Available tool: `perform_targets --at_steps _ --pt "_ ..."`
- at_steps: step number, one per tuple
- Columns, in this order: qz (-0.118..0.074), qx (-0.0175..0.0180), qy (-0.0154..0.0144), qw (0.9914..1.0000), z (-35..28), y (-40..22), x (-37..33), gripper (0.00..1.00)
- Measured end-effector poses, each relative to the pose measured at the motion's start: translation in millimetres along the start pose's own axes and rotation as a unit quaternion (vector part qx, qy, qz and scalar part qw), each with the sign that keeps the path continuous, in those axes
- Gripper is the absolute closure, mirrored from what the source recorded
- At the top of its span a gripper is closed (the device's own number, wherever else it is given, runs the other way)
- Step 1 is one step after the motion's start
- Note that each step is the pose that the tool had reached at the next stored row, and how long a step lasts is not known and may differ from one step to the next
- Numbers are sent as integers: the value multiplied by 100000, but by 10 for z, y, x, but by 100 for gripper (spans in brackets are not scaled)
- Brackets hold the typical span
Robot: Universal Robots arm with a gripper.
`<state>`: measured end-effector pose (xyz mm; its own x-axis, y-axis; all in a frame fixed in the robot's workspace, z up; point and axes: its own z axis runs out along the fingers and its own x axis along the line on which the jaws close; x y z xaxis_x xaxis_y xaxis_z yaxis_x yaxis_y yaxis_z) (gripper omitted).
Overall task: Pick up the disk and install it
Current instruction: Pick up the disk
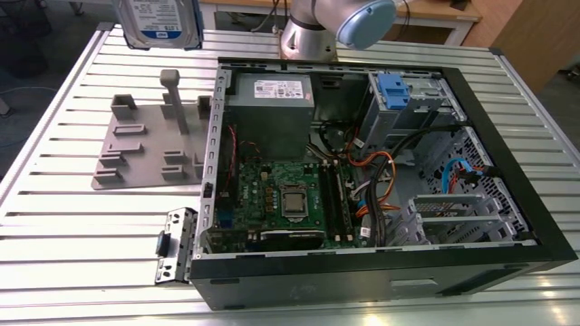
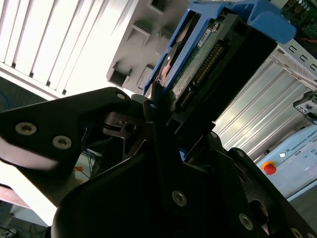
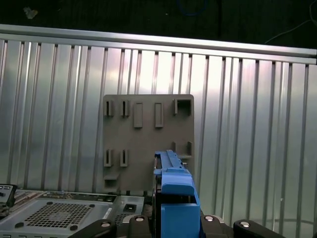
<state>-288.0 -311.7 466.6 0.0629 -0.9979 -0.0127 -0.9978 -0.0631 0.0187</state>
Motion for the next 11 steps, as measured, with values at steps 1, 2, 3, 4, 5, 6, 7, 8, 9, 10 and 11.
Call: perform_targets --at_steps 1,2,3,4,5,6,7,8,9,10,11 --pt "-2 -2 -1 100000 0 -7 9 64" --pt "-3 1 -1 100000 0 -14 17 64" --pt "-4 1 -1 100000 0 -20 26 64" --pt "-1 -2 -1 100000 -1 -26 34 64" --pt "-2 0 -2 100000 -1 -33 42 64" --pt "1 -2 -2 100000 -1 -39 51 64" --pt "-2 0 -2 100000 -1 -46 60 64" --pt "-4 0 -1 100000 -2 -53 70 64" --pt "1 -2 -1 100000 -2 -60 78 64" --pt "0 -1 -2 100000 -2 -67 87 64" --pt "-2 1 -2 100000 -2 -74 95 64"
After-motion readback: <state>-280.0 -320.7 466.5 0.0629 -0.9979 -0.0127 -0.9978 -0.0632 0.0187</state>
